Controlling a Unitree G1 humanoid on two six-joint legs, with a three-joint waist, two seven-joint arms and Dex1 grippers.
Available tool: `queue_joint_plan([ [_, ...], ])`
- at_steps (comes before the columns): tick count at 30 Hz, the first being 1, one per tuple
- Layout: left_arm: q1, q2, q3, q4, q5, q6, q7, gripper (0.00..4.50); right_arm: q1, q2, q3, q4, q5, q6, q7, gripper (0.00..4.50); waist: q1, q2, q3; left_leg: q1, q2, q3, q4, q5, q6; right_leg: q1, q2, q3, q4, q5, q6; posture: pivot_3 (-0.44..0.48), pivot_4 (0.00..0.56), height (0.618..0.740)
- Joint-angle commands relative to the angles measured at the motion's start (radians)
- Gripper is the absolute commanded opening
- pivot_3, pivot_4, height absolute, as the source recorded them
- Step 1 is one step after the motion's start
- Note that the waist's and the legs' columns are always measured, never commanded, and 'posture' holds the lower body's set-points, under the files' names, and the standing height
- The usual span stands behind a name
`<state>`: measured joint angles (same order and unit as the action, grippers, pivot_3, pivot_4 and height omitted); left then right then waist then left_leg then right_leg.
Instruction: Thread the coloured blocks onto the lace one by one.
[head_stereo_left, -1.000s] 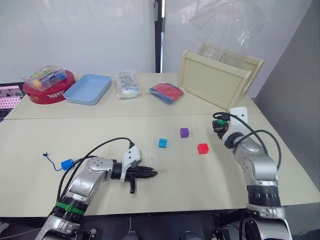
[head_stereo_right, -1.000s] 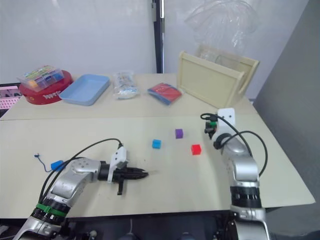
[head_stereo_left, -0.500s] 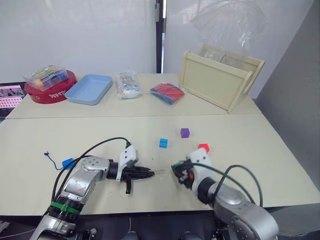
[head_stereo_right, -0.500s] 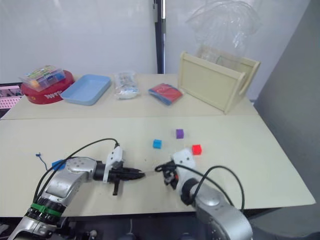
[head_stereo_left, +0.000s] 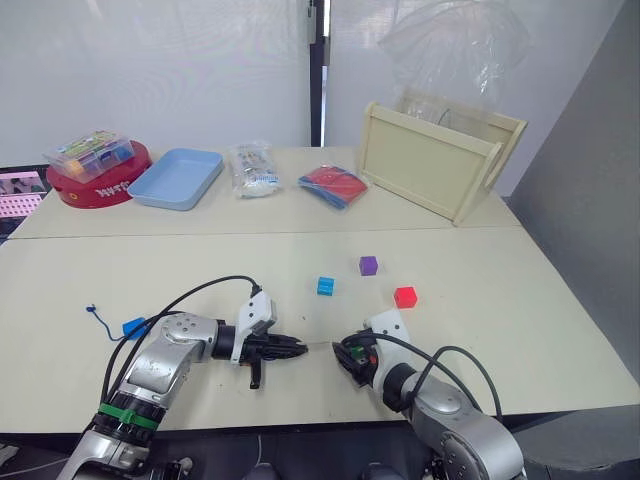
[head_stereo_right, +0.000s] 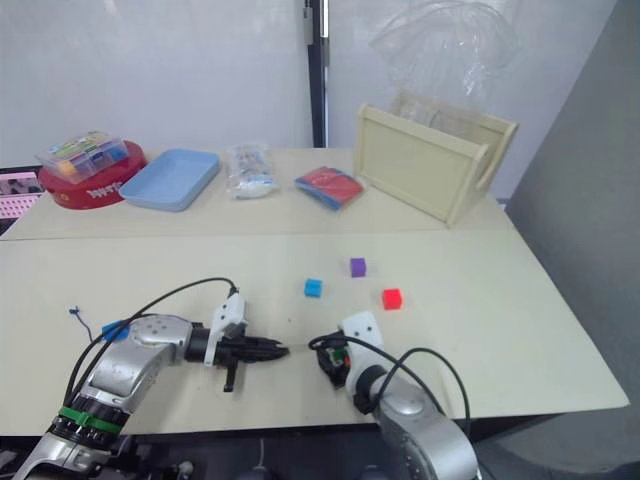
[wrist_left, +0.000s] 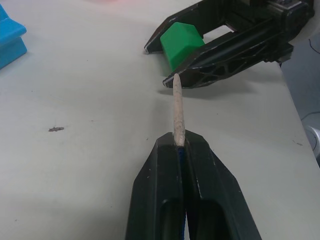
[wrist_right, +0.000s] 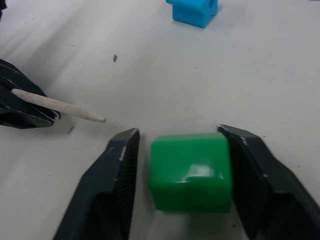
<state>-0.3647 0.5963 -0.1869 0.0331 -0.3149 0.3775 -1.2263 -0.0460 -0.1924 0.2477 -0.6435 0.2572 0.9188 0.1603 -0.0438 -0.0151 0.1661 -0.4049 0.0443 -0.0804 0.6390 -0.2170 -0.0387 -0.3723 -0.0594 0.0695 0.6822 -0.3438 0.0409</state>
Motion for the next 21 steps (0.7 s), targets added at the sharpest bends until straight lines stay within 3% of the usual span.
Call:
queue_joint_plan([
  [1,0.007,0.009,0.013,-0.041,-0.013,0.000,0.004,0.00,-0.051,-0.073,-0.064,-0.099,0.052,0.022,0.084,4.29,0.001,0.000,0.000,0.000,0.000,0.000,0.000,0.000,0.000,0.000,0.000,0.000,0.000,0.000,0.000,0.000,0.150,0.740],
  [5,0.013,0.014,0.010,-0.052,-0.015,-0.002,-0.005,0.00,-0.144,-0.293,-0.120,-0.139,0.216,0.087,0.345,4.40,0.001,0.000,0.000,0.000,0.000,0.000,0.000,0.000,0.000,0.000,0.000,0.000,-0.001,0.000,0.000,0.000,0.150,0.740],
  [8,0.011,0.014,0.008,-0.050,-0.013,-0.003,-0.006,0.00,-0.179,-0.377,-0.117,-0.111,0.270,0.076,0.443,4.40,0.001,0.000,0.000,0.000,0.000,0.000,0.000,0.000,0.001,0.001,0.000,-0.001,-0.001,0.000,0.000,0.000,0.150,0.740],
  [10,0.010,0.013,0.008,-0.049,-0.014,-0.002,-0.007,0.00,-0.209,-0.421,-0.097,-0.071,0.269,0.040,0.505,4.40,0.000,0.000,0.000,0.000,0.000,0.000,0.000,0.000,0.001,0.001,0.000,0.000,-0.001,0.000,0.000,0.000,0.150,0.740],
  [13,0.014,0.013,0.004,-0.055,-0.016,0.001,-0.010,0.00,-0.369,-0.525,0.051,0.174,0.103,-0.209,0.712,4.40,-0.003,0.000,0.001,0.001,0.000,0.001,0.001,0.000,0.001,0.001,0.000,0.000,-0.001,0.000,0.000,0.000,0.150,0.740],
  [17,0.016,0.014,-0.001,-0.058,-0.013,-0.004,-0.014,0.00,-0.510,-0.536,0.176,0.434,-0.026,-0.482,0.892,4.40,0.001,0.000,0.001,0.001,0.000,0.001,0.002,0.000,0.001,0.001,0.000,0.000,-0.001,0.000,0.000,0.000,0.150,0.740],
  [21,0.016,0.013,-0.003,-0.061,-0.013,-0.004,-0.014,0.00,-0.566,-0.504,0.207,0.591,-0.074,-0.618,1.000,4.40,0.003,0.000,0.001,-0.002,0.000,0.001,0.002,-0.001,0.002,0.001,0.000,-0.001,-0.003,0.000,0.000,0.000,0.150,0.740],
])
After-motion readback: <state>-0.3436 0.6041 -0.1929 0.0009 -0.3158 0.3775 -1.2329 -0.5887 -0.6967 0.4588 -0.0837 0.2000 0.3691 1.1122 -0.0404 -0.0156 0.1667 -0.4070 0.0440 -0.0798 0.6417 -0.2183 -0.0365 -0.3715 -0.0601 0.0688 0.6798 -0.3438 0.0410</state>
